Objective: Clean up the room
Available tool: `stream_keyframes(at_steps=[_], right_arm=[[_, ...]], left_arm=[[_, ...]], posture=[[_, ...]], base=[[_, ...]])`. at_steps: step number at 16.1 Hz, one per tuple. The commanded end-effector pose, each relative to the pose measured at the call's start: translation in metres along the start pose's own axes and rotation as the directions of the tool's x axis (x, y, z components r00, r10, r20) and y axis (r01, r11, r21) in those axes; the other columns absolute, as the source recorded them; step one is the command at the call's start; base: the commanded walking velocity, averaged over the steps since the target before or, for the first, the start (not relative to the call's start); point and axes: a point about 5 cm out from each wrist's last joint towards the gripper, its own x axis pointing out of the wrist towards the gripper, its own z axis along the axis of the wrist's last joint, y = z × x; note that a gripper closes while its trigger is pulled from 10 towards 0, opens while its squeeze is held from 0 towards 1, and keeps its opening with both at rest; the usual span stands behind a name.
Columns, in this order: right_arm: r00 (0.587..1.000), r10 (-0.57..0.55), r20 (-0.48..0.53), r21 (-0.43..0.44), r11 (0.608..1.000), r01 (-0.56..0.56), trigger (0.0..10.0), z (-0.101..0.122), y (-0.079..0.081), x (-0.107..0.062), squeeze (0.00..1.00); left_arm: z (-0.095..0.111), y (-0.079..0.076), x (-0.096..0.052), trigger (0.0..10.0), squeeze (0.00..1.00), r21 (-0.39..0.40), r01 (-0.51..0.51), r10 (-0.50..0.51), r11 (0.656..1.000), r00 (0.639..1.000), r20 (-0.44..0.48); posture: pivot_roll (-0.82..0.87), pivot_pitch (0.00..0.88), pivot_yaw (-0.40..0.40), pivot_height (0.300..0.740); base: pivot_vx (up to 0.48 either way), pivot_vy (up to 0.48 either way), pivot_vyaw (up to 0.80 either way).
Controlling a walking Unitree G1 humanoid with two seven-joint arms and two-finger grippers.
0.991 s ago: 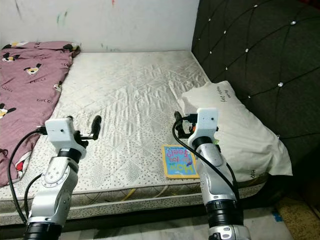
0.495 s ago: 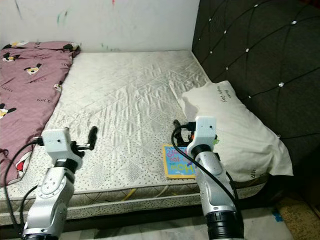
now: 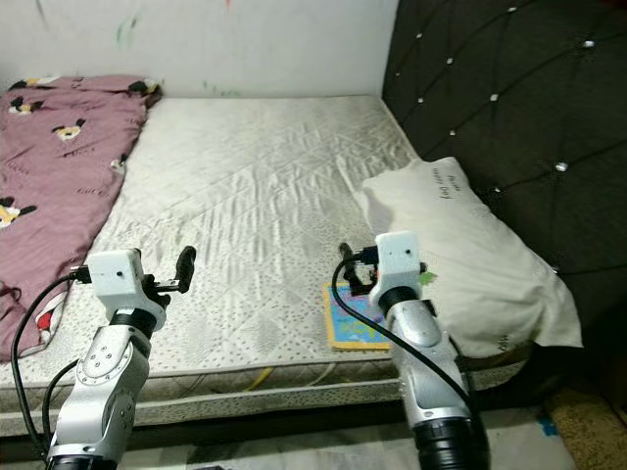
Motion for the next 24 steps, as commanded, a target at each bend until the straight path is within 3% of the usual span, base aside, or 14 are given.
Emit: stream_keyframes(at_steps=[1, 4, 8, 13, 15, 17, 18, 21, 22, 24], right_arm=[[1.0, 0.015, 0.01, 0.018, 1.0, -0.016, 10.0, 0.004, 0.003, 0.0, 0.0], [1.0, -0.021, -0.001, 0.016, 1.0, 0.021, 10.0, 0.003, -0.004, 0.0, 0.0], [1.0, 0.017, 0.013, -0.002, 1.0, -0.017, 10.0, 0.008, -0.003, 0.002, 0.0], [1.0, 0.031, 0.005, 0.002, 1.0, -0.031, 10.0, 0.005, 0.0, 0.001, 0.0], [1.0, 0.022, 0.001, 0.015, 1.0, -0.022, 10.0, 0.004, 0.0, 0.001, 0.0], [1.0, 0.001, 0.018, 0.084, 0.996, -0.003, 10.0, 0.006, -0.003, 0.0, 0.0], [0.997, -0.071, -0.007, 0.039, 0.997, 0.071, 10.0, 0.004, -0.008, 0.002, 0.0], [0.995, -0.052, 0.089, 0.005, 0.999, 0.052, 10.0, 0.009, -0.004, 0.002, 0.0], [0.99, -0.063, 0.128, -0.074, 0.995, 0.073, 10.0, 0.012, -0.005, 0.001, 0.0], [0.993, -0.023, 0.119, 0.022, 1.0, 0.021, 10.0, 0.013, -0.001, -0.001, 0.0]], left_arm=[[0.006, 0.0, 0.003, 10.0, 0.0, 0.004, 0.006, -0.006, 1.0, 1.0, 0.016], [0.007, -0.001, 0.005, 10.0, 0.0, 0.005, 0.01, -0.011, 1.0, 1.0, 0.015], [0.007, -0.001, 0.006, 10.0, 0.0, 0.008, 0.011, -0.011, 1.0, 1.0, 0.01], [0.007, -0.001, 0.007, 10.0, 0.0, 0.009, 0.015, -0.015, 1.0, 1.0, 0.009], [0.007, -0.002, 0.007, 10.0, 0.0, 0.008, 0.015, -0.015, 1.0, 1.0, 0.007], [0.006, -0.002, 0.006, 10.0, 0.0, 0.012, 0.014, -0.014, 1.0, 1.0, 0.004], [0.005, -0.002, 0.006, 10.0, 0.0, 0.016, 0.011, -0.011, 1.0, 1.0, 0.007], [0.01, 0.005, 0.007, 10.0, 0.0, 0.019, -0.05, 0.049, 0.999, 0.998, 0.042], [0.011, 0.007, 0.007, 10.0, 0.0, 0.005, -0.054, 0.053, 0.999, 0.998, 0.046], [0.012, 0.007, 0.007, 10.0, 0.0, -0.004, -0.031, 0.032, 0.999, 0.998, 0.05]], posture=[[0.0, 0.02, -0.008, 0.74], [0.0, 0.022, -0.007, 0.74], [0.0, 0.023, -0.005, 0.74], [-0.01, 0.024, -0.005, 0.74], [-0.01, 0.026, -0.005, 0.74], [-0.01, 0.027, -0.005, 0.74], [-0.01, 0.027, -0.005, 0.74], [0.0, 0.028, -0.003, 0.74], [0.0, 0.027, -0.003, 0.74], [-0.01, 0.027, -0.002, 0.74]], base=[[0.0, 0.368, 0.0], [0.0, 0.371, 0.0], [0.0, 0.38, 0.0], [0.0, 0.418, 0.73], [0.0, 0.448, 0.0], [0.0, 0.437, 0.0], [0.0, 0.0, 0.0], [0.0, 0.0, 0.0], [0.0, 0.0, 0.0], [0.0, 0.0, 0.0]])
